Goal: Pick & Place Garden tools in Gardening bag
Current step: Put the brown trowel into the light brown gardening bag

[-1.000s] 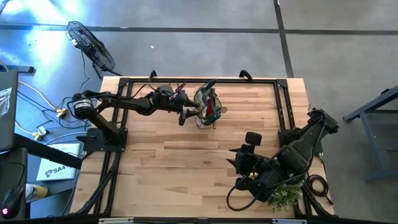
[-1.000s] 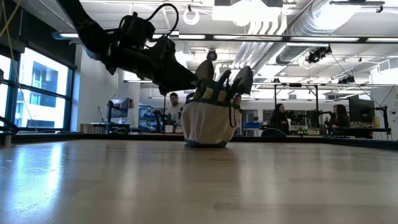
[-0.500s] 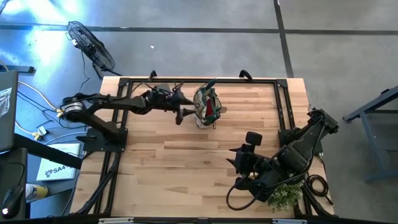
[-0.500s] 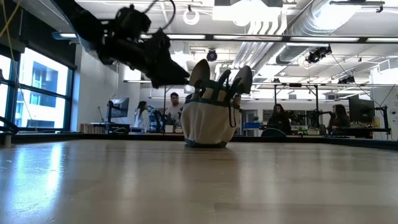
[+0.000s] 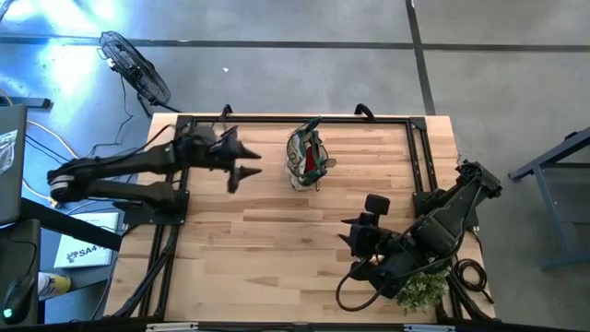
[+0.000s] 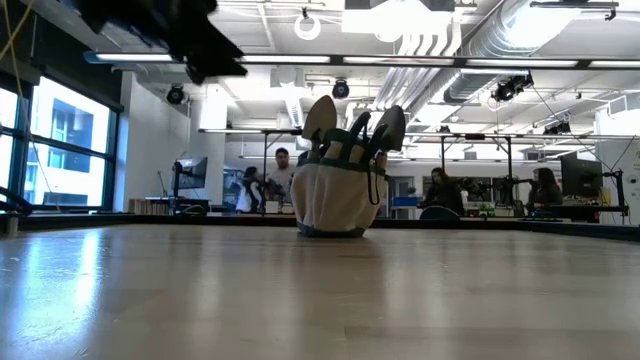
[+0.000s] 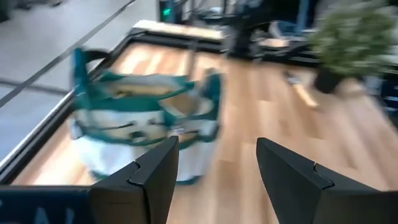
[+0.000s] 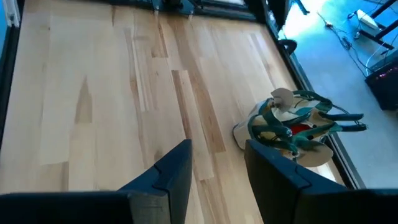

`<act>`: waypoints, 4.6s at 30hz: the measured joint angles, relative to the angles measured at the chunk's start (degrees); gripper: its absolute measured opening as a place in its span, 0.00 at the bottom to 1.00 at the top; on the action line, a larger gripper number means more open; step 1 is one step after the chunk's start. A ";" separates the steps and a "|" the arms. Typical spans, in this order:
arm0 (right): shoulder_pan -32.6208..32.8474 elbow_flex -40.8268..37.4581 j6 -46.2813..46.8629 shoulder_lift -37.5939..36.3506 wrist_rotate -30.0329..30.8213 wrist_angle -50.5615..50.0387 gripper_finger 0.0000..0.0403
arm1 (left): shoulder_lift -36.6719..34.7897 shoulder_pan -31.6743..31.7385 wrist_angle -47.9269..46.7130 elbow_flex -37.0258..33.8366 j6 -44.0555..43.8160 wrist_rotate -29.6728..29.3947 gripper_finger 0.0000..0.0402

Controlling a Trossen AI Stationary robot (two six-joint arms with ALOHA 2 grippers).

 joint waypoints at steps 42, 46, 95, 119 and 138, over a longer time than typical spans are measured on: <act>-16.75 -49.10 -13.53 0.15 -66.79 23.78 0.34 | -2.29 -9.89 -9.21 -0.02 1.04 -4.31 0.52; -15.33 -52.23 -15.24 0.15 -64.09 25.35 0.34 | -2.29 -9.89 -9.17 -0.02 0.19 -4.28 0.52; -19.69 -28.03 -17.61 1.42 -33.01 17.02 0.11 | -2.31 -9.87 6.09 -4.63 2.65 -1.80 0.52; -27.68 -21.90 -41.69 -7.76 -26.52 50.96 0.11 | 16.91 -9.89 52.90 -6.58 -2.21 10.92 0.52; -32.63 -21.90 -43.74 -7.76 -34.62 58.56 0.11 | 22.85 -13.95 53.61 -1.04 3.51 7.06 0.52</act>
